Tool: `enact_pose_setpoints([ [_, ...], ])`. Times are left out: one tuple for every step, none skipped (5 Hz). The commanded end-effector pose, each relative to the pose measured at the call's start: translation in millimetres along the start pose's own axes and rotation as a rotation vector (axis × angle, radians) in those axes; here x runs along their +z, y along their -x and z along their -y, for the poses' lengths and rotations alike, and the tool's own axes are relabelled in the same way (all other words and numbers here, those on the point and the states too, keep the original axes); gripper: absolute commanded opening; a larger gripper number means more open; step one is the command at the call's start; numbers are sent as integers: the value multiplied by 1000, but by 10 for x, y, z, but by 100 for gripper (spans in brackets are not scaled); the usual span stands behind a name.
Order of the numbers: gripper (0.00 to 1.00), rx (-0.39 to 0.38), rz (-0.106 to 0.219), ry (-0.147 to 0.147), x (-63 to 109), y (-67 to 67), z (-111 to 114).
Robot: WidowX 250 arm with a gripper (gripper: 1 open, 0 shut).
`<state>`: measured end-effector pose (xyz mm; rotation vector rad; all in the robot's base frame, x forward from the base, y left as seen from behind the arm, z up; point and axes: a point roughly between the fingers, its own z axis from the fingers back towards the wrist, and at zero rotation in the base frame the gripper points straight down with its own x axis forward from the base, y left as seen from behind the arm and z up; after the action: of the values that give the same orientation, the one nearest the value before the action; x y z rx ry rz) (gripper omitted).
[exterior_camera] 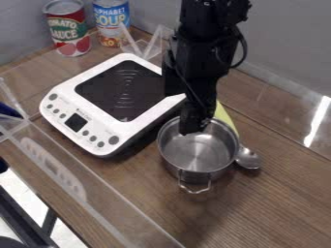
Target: Put silver pot on the white and black stove top
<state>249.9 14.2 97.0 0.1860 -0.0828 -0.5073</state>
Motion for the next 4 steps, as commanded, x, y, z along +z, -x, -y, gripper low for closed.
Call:
enact_pose_setpoints([
  [100,24,21,-10,-59,-37,-24],
  [100,37,33,-15,-196,-54,-14],
  [100,-23,58,-19,-378,-109,17],
  [100,-87,65,-27,-526,-164,40],
])
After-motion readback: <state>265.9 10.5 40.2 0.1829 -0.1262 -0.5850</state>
